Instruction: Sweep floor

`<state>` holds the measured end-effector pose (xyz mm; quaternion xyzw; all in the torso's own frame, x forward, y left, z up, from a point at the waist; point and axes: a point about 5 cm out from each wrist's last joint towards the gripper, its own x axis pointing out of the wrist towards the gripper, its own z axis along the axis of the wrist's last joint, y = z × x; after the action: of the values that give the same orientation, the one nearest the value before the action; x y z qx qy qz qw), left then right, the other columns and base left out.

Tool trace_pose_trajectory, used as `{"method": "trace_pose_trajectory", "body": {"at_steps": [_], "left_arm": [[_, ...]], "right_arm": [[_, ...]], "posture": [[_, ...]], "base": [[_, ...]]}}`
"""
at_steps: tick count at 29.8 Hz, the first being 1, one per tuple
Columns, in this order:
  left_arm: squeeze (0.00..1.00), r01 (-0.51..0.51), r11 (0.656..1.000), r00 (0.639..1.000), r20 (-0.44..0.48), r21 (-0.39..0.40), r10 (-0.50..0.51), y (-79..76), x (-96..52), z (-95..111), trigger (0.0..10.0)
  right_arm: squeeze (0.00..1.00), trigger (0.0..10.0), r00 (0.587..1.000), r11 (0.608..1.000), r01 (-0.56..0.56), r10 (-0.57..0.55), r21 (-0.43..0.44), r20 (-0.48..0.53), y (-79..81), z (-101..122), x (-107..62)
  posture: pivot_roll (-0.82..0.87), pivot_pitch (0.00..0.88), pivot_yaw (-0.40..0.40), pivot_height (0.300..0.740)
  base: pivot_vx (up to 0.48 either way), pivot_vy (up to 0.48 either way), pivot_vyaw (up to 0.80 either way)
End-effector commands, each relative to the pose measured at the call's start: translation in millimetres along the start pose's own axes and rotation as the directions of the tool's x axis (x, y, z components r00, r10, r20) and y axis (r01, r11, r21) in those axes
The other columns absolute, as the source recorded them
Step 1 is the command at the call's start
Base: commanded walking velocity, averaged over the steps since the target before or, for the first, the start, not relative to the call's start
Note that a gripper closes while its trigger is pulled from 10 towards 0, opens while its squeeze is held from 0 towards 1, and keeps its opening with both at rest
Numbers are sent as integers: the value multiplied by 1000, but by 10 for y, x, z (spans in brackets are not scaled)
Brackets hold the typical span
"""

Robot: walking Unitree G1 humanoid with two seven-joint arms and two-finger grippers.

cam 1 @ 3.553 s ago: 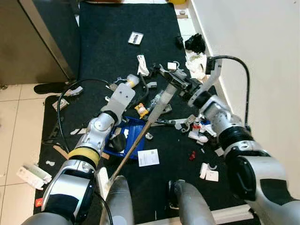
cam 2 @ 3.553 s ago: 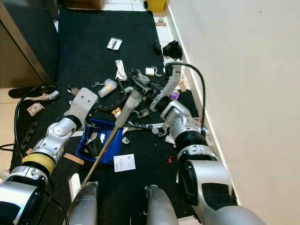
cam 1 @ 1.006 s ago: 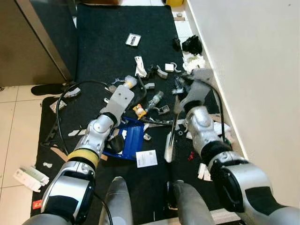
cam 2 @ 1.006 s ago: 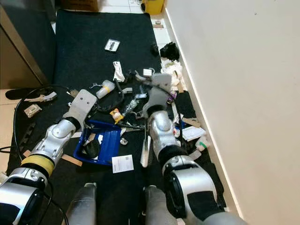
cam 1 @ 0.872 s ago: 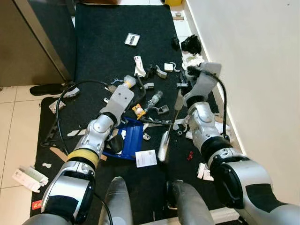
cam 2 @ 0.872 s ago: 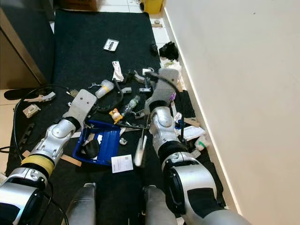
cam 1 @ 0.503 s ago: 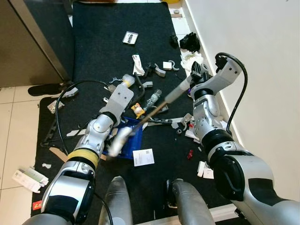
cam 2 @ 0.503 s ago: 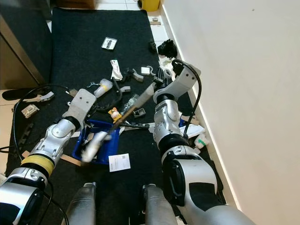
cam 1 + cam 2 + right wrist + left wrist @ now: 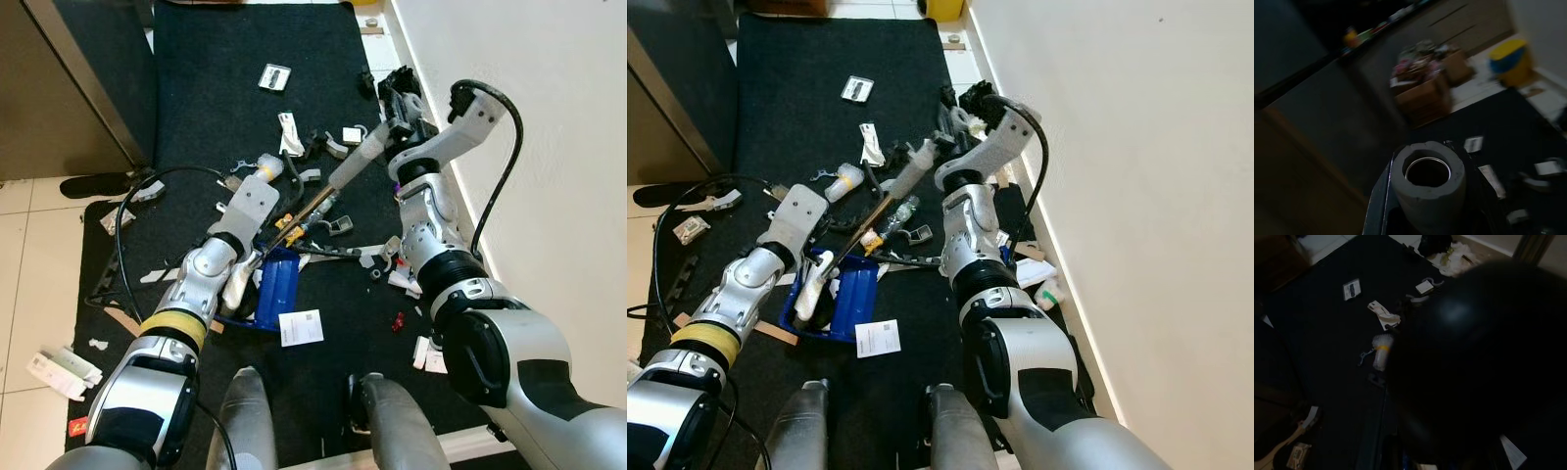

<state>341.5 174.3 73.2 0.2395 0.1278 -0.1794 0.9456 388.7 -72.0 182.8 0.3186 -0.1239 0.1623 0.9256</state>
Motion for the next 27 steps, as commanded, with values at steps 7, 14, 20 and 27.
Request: {"method": "trace_pose_trajectory", "body": {"at_steps": [7, 14, 20, 27], "left_arm": [[0, 111, 993, 971, -210, -44, -118, -284, -143, -520, 10000], [0, 256, 964, 949, -208, 75, -236, -295, -193, -535, 10000], [0, 379, 915, 911, -232, 142, -341, -331, -261, -589, 10000], [0, 489, 864, 864, -205, 121, -460, -412, -300, -575, 10000]], "right_arm": [[0, 10000, 971, 970, -210, 191, -125, -146, 135, 34, 105], [0, 10000, 980, 905, -141, 70, -401, -185, -346, 302, -4], [0, 10000, 982, 876, -81, -11, -476, -186, -561, 410, -78], [0, 10000, 988, 868, 8, -82, -496, -127, -695, 566, -95]], "posture": [[35, 204, -160, 740], [40, 193, -156, 740], [51, 184, -156, 740], [55, 176, -155, 740]], "base": [[0, 0, 0], [0, 0, 0], [0, 0, 0], [0, 0, 0]]}}
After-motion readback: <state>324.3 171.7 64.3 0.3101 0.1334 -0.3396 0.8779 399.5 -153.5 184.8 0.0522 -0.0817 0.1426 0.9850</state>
